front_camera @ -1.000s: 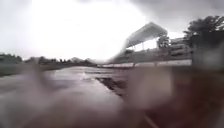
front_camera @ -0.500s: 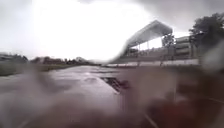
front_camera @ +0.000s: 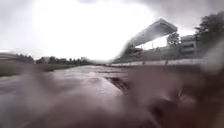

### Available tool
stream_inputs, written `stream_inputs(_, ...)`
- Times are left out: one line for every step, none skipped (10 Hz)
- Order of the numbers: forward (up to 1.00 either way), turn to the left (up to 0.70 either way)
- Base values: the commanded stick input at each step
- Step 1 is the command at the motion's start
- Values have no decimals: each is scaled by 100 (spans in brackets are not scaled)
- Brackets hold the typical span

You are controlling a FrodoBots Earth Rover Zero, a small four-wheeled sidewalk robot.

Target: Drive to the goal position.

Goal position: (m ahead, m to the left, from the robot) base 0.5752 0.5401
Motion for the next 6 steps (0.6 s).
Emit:
stream_inputs(45, 27)
stream_inputs(45, 27)
stream_inputs(45, 27)
stream_inputs(45, 27)
stream_inputs(45, 27)
stream_inputs(45, 27)
